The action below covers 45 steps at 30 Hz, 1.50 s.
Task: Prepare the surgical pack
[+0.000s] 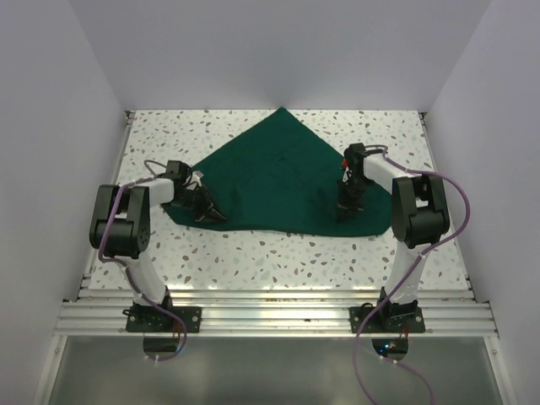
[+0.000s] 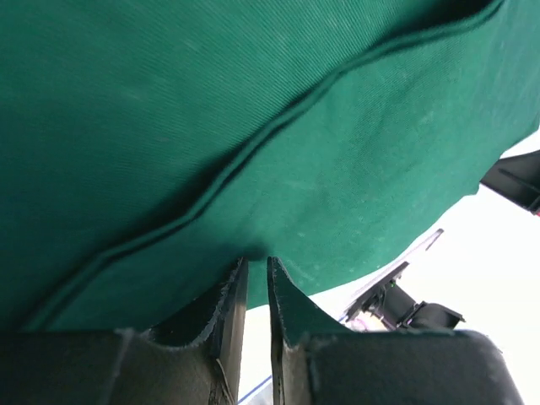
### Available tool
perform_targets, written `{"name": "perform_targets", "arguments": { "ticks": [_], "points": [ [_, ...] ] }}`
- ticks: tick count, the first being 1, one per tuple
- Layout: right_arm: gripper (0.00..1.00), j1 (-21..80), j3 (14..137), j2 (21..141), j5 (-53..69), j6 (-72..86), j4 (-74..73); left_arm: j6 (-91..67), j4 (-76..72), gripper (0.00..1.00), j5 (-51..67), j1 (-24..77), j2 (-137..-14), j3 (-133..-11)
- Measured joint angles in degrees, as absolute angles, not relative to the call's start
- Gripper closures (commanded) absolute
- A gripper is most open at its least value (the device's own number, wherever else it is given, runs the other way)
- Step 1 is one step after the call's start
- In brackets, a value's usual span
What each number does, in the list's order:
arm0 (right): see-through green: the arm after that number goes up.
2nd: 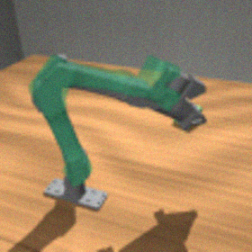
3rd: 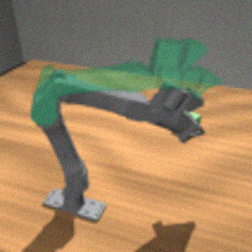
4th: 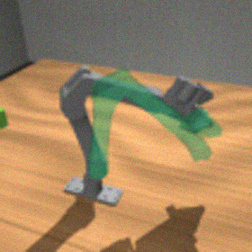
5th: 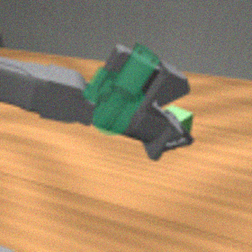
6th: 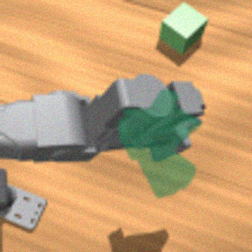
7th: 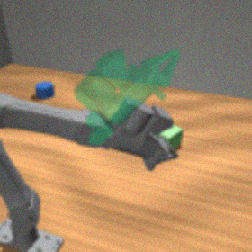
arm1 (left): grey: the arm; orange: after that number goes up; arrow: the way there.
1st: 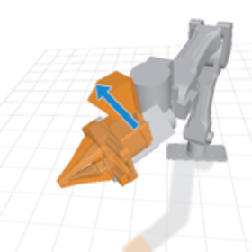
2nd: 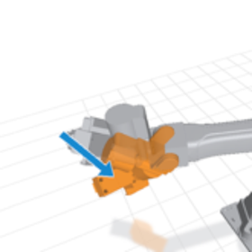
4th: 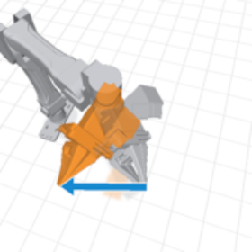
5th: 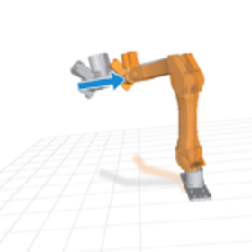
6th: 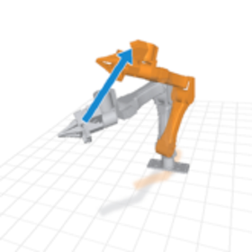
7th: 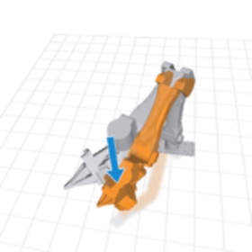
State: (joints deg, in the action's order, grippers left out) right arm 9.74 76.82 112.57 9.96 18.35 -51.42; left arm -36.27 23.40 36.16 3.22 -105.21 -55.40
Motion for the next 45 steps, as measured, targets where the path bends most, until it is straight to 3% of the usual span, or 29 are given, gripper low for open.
{"name": "perform_targets", "arguments": {
  "ticks": [14, 21, 25, 31, 40, 43, 45],
  "points": [
    [0.93, 9.72, 76.84, 113.1, 9.87, 18.37, -51.18, -28.82, 30.81, 0.75, 32.86, -14.33, -101.12, -53.34],
    [0.92, 9.72, 77.78, 113.36, 9.93, 18.13, -51.62, -25.28, 35.92, 0.4, 24.49, -17.15, -100.68, -60.49],
    [0.92, 9.72, 78.39, 113.36, 9.96, 17.89, -51.64, -24.38, 36.71, 0.36, 18.33, -17.32, -100.71, -68.03],
    [0.92, 9.69, 78.85, 113.36, 10.02, 17.69, -51.66, -24.21, 36.6, 0.35, 13.87, -18.28, -105.6, -75.53],
    [0.92, 9.69, 78.85, 113.36, 10.24, 17.5, -51.64, -23.05, 37.17, 0.36, 11.07, -18.37, -111.87, -76.86],
    [0.92, 9.69, 78.85, 113.36, 10.24, 17.43, -51.66, -22.87, 36.93, 0.43, 11.46, -18.37, -112.31, -77.17],
    [0.92, 9.69, 78.85, 113.36, 10.22, 17.3, -51.66, -22.81, 36.07, 0.58, 12.99, -18.39, -112.53, -77.1]
  ]
}}
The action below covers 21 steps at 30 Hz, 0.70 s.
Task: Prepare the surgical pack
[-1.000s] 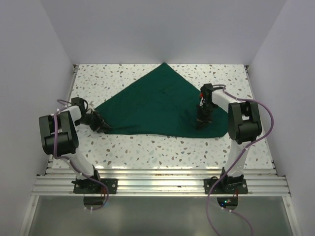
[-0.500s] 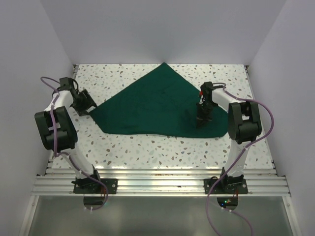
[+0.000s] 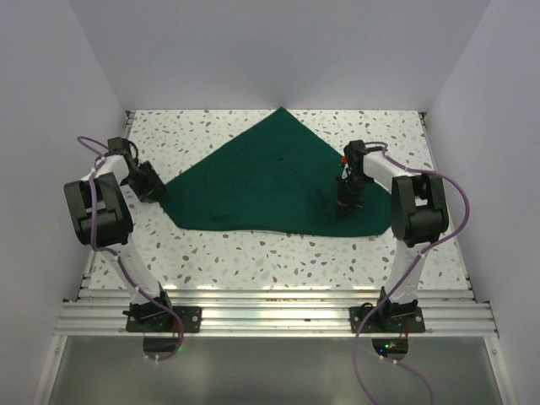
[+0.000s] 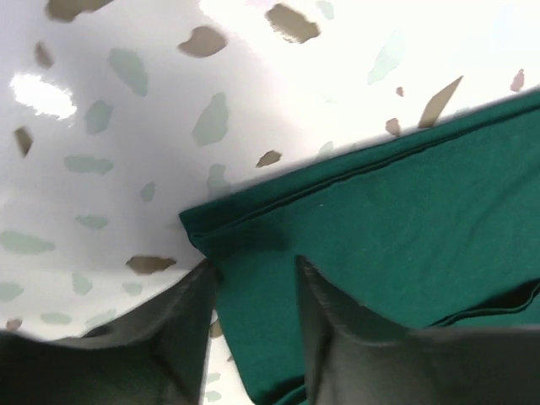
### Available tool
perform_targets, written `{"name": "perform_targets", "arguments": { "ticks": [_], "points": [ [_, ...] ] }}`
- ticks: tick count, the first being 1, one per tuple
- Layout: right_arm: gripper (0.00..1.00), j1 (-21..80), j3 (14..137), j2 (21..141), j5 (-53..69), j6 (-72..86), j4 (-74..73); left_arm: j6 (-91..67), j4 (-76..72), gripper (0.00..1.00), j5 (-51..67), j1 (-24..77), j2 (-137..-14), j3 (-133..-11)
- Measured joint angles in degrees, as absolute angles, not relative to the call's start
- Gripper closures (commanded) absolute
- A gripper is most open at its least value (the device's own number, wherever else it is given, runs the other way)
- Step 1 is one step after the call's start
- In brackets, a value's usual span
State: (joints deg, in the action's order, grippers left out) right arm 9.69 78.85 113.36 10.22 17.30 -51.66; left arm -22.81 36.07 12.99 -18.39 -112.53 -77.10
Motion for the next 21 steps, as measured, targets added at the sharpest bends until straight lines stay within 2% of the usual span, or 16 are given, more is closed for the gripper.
{"name": "perform_targets", "arguments": {
  "ticks": [1, 2, 4, 9, 13, 19, 21],
  "points": [
    [0.92, 9.69, 78.85, 113.36, 10.22, 17.3, -51.64, -22.92, 35.53, 0.66, 13.72, -18.41, -112.73, -76.97],
    [0.92, 9.69, 78.85, 113.36, 10.22, 17.3, -51.66, -22.98, 34.68, 0.85, 14.87, -18.48, -112.81, -76.64],
    [0.92, 9.69, 78.87, 113.36, 10.22, 17.32, -51.66, -23.18, 32.82, 1.0, 17.39, -18.5, -112.86, -75.2],
    [0.92, 9.69, 79.96, 114.26, 10.22, 17.34, -51.86, -23.2, 31.48, 1.0, 20.69, -18.15, -111.26, -72.88],
    [0.92, 9.69, 81.08, 115.57, 10.2, 17.52, -52.05, -24.43, 32.58, 1.0, 21.02, -16.03, -105.36, -72.34],
    [0.92, 9.69, 81.89, 116.33, 10.24, 18.0, -52.8, -29.41, 33.76, 1.0, 20.88, -5.78, -93.12, -76.51],
    [0.92, 9.69, 81.97, 116.42, 10.33, 18.04, -52.86, -31.38, 33.39, 1.0, 21.23, 0.69, -90.98, -78.35]
  ]
}}
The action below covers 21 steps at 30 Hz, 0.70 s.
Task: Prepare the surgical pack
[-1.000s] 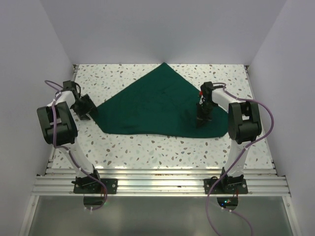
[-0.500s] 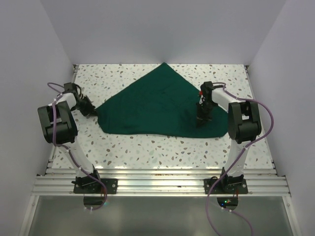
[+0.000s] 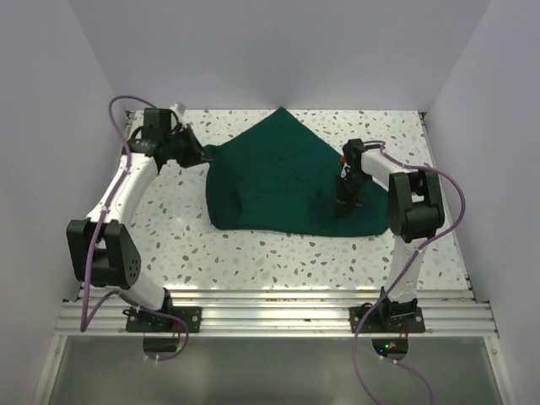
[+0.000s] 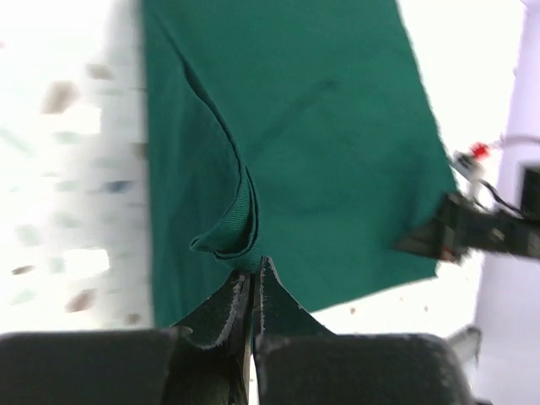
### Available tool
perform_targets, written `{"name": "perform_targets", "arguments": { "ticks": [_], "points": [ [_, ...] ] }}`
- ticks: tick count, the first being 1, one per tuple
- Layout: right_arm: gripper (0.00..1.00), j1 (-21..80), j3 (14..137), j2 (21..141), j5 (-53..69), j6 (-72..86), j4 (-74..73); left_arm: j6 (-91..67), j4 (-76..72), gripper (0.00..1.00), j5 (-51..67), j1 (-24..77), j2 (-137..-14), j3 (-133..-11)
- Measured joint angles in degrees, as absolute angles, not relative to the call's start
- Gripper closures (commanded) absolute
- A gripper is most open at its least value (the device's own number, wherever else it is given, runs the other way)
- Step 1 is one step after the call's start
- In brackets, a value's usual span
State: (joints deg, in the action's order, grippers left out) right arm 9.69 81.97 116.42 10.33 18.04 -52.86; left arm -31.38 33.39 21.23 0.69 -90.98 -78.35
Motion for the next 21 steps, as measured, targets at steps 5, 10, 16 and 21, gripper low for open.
{"name": "perform_targets", "arguments": {
  "ticks": [5, 10, 16, 21],
  "points": [
    [0.92, 9.61, 81.97, 116.6, 10.7, 18.39, -52.88, -35.9, 31.81, 1.0, 22.46, 11.75, -91.48, -80.2],
    [0.92, 9.34, 81.97, 116.75, 11.57, 18.65, -52.86, -38.44, 30.96, 1.0, 23.68, 20.99, -99.53, -84.29],
    [0.92, 9.26, 81.97, 116.88, 11.99, 19.0, -52.86, -39.44, 31.48, 1.0, 24.6, 27.35, -110.1, -92.73],
    [0.92, 9.26, 81.97, 116.97, 12.19, 19.07, -52.86, -39.46, 32.12, 1.0, 24.95, 29.93, -115.46, -99.11]
  ]
}}
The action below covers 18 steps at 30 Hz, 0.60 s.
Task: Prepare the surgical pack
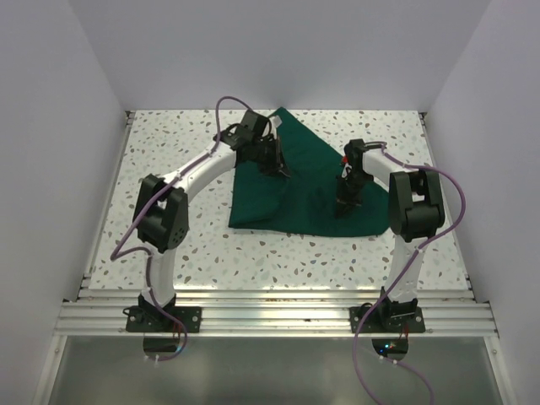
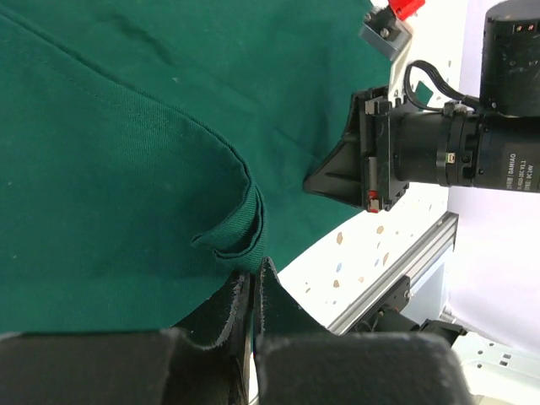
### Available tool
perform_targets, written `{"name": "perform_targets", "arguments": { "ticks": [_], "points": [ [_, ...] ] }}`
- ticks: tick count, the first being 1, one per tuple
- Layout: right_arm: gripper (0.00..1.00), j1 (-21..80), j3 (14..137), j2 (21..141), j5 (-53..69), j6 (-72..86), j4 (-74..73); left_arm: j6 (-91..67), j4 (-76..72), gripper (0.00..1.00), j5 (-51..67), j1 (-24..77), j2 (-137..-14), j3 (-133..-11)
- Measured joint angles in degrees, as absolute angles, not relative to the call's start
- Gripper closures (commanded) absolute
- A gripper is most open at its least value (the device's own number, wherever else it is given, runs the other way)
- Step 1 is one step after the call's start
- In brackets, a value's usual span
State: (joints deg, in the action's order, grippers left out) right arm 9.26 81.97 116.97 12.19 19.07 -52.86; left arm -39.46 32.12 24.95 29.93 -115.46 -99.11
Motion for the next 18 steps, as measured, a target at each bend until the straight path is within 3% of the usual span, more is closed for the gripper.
{"name": "perform_targets", "arguments": {
  "ticks": [18],
  "points": [
    [0.92, 8.97, 81.52, 117.05, 13.47, 19.55, -52.6, -39.9, 32.45, 1.0, 26.72, 32.03, -124.33, -103.81]
  ]
}}
